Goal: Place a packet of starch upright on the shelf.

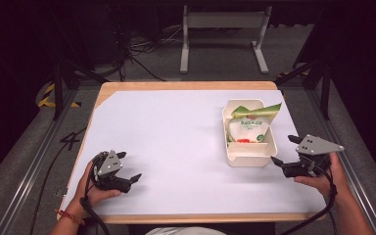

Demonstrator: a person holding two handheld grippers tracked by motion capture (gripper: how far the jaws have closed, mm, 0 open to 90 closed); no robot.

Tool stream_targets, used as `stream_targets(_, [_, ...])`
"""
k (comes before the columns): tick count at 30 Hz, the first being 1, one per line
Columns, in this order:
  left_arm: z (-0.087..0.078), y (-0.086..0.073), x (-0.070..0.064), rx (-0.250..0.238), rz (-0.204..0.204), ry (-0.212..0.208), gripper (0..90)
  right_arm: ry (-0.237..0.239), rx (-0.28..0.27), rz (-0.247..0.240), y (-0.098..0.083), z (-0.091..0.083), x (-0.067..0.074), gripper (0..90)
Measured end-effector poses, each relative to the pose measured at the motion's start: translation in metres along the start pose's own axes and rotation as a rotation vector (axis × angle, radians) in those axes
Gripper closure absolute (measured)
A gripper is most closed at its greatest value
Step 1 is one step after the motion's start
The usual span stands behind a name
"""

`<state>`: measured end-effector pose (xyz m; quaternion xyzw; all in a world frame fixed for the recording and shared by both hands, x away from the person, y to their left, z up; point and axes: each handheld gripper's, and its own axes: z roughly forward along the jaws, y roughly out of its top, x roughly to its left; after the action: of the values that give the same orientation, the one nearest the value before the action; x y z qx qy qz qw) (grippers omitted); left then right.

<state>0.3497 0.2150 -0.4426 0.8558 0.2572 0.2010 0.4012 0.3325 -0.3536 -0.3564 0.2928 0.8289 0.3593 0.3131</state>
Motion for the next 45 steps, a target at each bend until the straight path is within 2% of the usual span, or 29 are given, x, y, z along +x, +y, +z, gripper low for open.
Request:
stream_targets(4, [0.0, 0.0, 0.0, 0.002, 0.002, -0.001, 9.6, -0.021, 0.02, -0.013, -0.01, 0.001, 0.002, 11.9])
stream_targets(13, [0.001, 0.0, 0.0, 0.006, -0.001, -0.002, 9.6, -0.022, 0.045, 0.007, -0.028, 0.003, 0.004, 11.3])
stream_targets(19, [0.001, 0.0, 0.0, 0.008, -0.002, -0.004, 9.5, -0.05, 0.032, 0.004, -0.042, 0.006, 0.008, 11.3])
stream_targets(25, [0.001, 0.0, -0.002, 0.008, 0.006, -0.012, 9.3, -0.073, 0.058, 0.042, -0.059, 0.011, 0.008, 11.5])
stream_targets(30, [0.001, 0.0, -0.002, 0.003, 0.007, -0.013, 9.3, -0.096, 0.06, 0.083, -0.073, 0.014, 0.008, 11.5])
stream_targets(33, [0.001, 0.0, -0.003, 0.006, 0.006, -0.014, 9.3, -0.111, 0.055, 0.09, -0.078, 0.014, 0.007, 11.4])
stream_targets(34, [0.001, 0.0, -0.003, 0.006, 0.006, -0.014, 9.3, -0.111, 0.055, 0.09, -0.078, 0.014, 0.007, 11.4])
stream_targets(36, [0.001, 0.0, -0.003, 0.005, 0.006, -0.014, 9.2, -0.104, 0.043, 0.122, -0.084, 0.013, 0.006, 11.4])
stream_targets(45, [0.0, -0.001, -0.002, 0.0, 0.008, -0.016, 9.2, -0.091, 0.024, 0.167, -0.097, 0.012, 0.009, 11.4])
